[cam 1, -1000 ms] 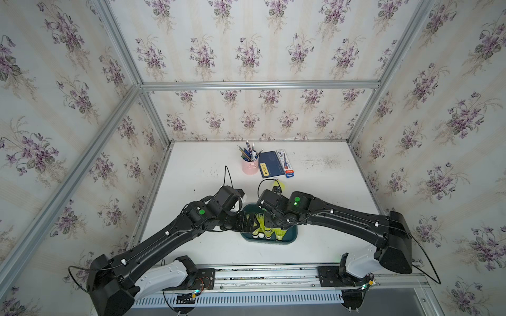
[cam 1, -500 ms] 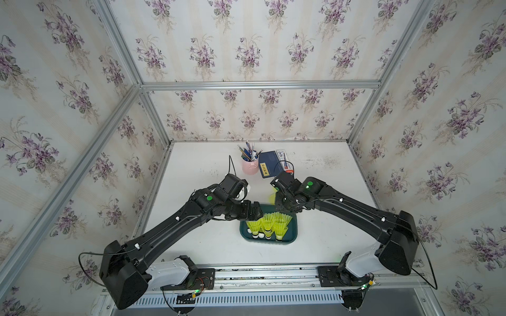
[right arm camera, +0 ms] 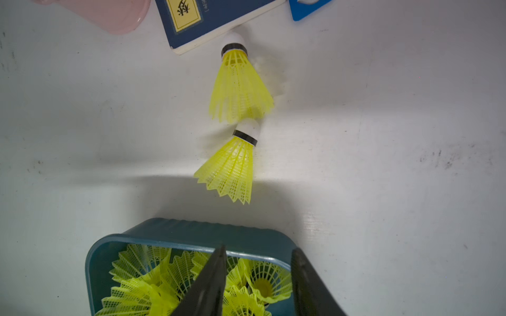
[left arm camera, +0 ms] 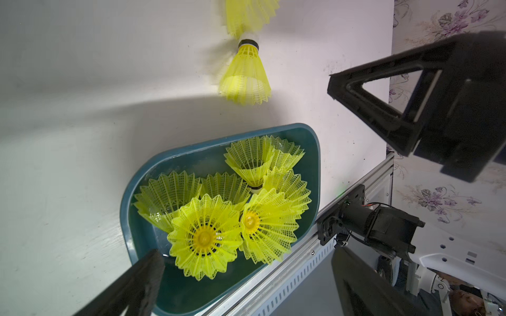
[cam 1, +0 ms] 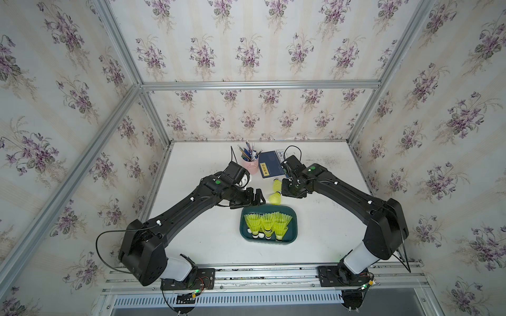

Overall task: Put the shuttlecocks into the storage box
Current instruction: Pick up the shuttlecock at the center of the board.

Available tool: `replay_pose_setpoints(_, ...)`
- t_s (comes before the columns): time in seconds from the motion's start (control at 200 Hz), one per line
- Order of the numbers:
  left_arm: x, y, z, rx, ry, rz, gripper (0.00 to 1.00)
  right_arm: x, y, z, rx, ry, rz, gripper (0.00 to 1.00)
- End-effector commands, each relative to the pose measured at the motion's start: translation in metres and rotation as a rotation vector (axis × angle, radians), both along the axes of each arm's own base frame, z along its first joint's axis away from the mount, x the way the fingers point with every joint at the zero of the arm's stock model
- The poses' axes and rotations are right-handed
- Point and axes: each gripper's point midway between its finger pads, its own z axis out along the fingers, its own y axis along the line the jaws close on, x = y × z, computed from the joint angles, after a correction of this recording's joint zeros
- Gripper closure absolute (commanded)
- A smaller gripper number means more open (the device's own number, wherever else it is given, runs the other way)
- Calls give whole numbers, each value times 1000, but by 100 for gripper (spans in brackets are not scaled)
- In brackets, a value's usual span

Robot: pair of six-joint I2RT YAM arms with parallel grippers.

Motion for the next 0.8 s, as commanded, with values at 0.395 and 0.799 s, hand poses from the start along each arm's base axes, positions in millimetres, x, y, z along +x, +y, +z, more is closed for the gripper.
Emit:
replay_pose_setpoints(0.395,28,-4,-9,-11,-1,2,1,38,-13,-62,-131,28,204,64)
replay_pose_setpoints(0.799,34,8,-16,-11,14,26,1,40,20,-92,-164,62,344,59)
